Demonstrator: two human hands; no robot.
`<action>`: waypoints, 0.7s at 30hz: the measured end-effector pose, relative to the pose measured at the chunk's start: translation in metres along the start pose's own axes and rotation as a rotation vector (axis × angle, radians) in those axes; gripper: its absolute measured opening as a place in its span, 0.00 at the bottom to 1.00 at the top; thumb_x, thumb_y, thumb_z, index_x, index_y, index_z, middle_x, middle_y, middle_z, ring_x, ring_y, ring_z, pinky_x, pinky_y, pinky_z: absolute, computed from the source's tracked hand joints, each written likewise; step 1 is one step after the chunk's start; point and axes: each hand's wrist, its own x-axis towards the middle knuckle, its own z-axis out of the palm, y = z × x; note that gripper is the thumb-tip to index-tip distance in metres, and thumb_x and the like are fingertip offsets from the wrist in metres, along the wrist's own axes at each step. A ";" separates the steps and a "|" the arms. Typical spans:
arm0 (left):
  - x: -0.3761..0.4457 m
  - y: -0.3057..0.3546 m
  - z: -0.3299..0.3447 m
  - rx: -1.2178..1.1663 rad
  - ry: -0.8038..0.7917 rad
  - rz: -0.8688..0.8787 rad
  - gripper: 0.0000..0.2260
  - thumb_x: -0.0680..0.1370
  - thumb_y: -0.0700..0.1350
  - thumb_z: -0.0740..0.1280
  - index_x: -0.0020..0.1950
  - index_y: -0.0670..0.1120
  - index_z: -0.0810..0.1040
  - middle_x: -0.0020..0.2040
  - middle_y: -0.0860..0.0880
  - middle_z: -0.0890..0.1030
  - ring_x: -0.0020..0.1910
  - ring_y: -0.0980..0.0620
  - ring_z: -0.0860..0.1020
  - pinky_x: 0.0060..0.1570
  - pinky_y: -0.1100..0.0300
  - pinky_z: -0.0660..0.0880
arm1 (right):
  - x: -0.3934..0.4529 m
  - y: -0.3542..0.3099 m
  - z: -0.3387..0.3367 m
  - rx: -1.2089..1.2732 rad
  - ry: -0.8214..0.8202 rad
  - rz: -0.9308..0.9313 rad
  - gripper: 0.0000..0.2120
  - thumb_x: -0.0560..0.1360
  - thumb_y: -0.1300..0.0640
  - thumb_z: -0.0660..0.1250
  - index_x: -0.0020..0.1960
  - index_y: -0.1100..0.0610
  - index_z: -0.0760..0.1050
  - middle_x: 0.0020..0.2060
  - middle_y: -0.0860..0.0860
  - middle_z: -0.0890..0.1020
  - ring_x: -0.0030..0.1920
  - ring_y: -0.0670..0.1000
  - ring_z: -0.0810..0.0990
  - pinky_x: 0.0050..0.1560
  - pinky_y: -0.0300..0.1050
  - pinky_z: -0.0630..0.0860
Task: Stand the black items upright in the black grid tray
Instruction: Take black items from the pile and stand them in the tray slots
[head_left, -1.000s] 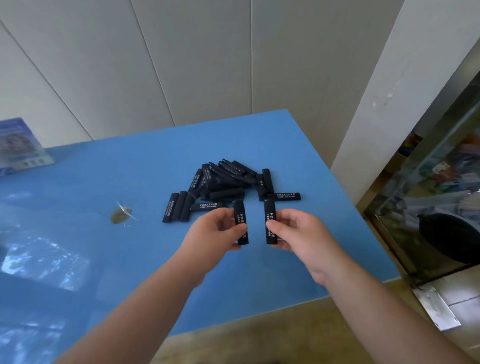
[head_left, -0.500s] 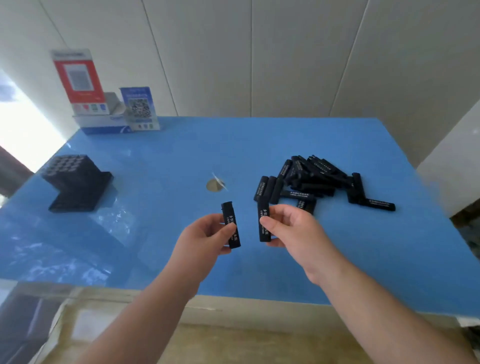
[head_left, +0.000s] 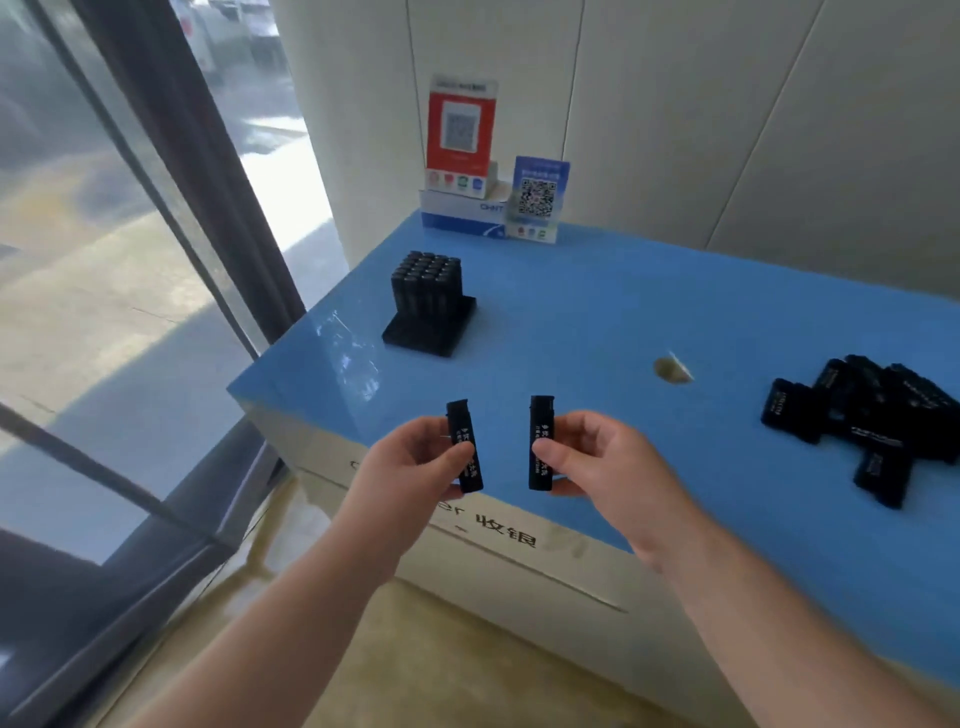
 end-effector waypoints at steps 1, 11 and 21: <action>0.001 -0.002 -0.010 0.001 0.009 -0.008 0.06 0.78 0.40 0.69 0.54 0.46 0.82 0.47 0.49 0.86 0.47 0.50 0.85 0.50 0.52 0.82 | 0.004 -0.002 0.010 0.002 -0.005 -0.004 0.06 0.78 0.62 0.70 0.54 0.55 0.80 0.46 0.56 0.86 0.46 0.51 0.86 0.47 0.40 0.82; 0.047 -0.003 -0.060 -0.039 0.046 -0.050 0.09 0.78 0.39 0.69 0.55 0.50 0.79 0.50 0.46 0.83 0.46 0.47 0.85 0.49 0.50 0.82 | 0.074 -0.009 0.061 0.001 -0.046 -0.016 0.05 0.78 0.60 0.71 0.54 0.55 0.81 0.48 0.52 0.86 0.48 0.51 0.86 0.50 0.43 0.83; 0.140 0.018 -0.080 -0.102 0.105 -0.003 0.09 0.79 0.37 0.66 0.57 0.47 0.76 0.47 0.45 0.85 0.45 0.48 0.85 0.45 0.55 0.82 | 0.168 -0.025 0.077 -0.005 -0.054 -0.046 0.07 0.78 0.62 0.70 0.55 0.55 0.81 0.49 0.59 0.84 0.51 0.57 0.85 0.53 0.49 0.83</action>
